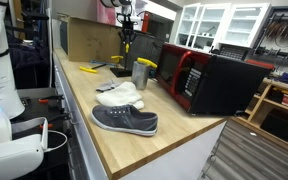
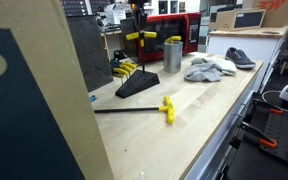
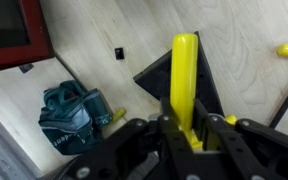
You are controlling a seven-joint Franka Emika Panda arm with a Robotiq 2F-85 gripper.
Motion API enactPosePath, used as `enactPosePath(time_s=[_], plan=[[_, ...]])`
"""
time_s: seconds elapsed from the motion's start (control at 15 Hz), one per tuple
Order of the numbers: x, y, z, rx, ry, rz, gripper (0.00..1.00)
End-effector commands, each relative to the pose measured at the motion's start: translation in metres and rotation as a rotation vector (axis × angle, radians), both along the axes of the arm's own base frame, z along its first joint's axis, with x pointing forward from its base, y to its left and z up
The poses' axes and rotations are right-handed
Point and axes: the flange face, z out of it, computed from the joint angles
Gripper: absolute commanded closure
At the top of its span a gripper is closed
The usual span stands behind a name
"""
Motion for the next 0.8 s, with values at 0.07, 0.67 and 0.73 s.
enactPosePath(time_s=[0.07, 0.67, 0.73], plan=[[-0.007, -0.001, 0.023, 0.057, -0.009, -0.029, 0.94], [-0.021, -0.005, 0.04, 0.109, 0.09, 0.049, 0.94], [-0.023, -0.006, 0.042, 0.105, 0.098, 0.074, 0.94]])
